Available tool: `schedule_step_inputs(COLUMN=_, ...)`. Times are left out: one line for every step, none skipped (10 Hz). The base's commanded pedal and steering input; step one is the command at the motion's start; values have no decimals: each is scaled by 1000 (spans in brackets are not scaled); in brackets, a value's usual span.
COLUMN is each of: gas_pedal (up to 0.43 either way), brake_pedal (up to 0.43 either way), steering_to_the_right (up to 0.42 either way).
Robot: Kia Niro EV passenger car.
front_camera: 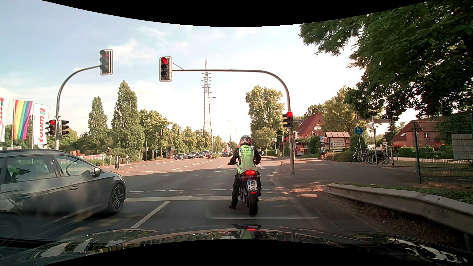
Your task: Follow the waypoints while adhering to traffic rules and regulations
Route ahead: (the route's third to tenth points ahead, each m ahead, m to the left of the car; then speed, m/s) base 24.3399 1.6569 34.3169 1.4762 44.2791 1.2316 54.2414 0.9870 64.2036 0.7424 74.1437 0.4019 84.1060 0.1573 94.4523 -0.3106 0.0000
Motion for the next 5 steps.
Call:
schedule_step_inputs(gas_pedal=0, brake_pedal=0, steering_to_the_right=0)
schedule_step_inputs(gas_pedal=0, brake_pedal=0, steering_to_the_right=0)
schedule_step_inputs(gas_pedal=0, brake_pedal=0, steering_to_the_right=0)
schedule_step_inputs(gas_pedal=0, brake_pedal=0, steering_to_the_right=0)
schedule_step_inputs(gas_pedal=0, brake_pedal=0, steering_to_the_right=0)
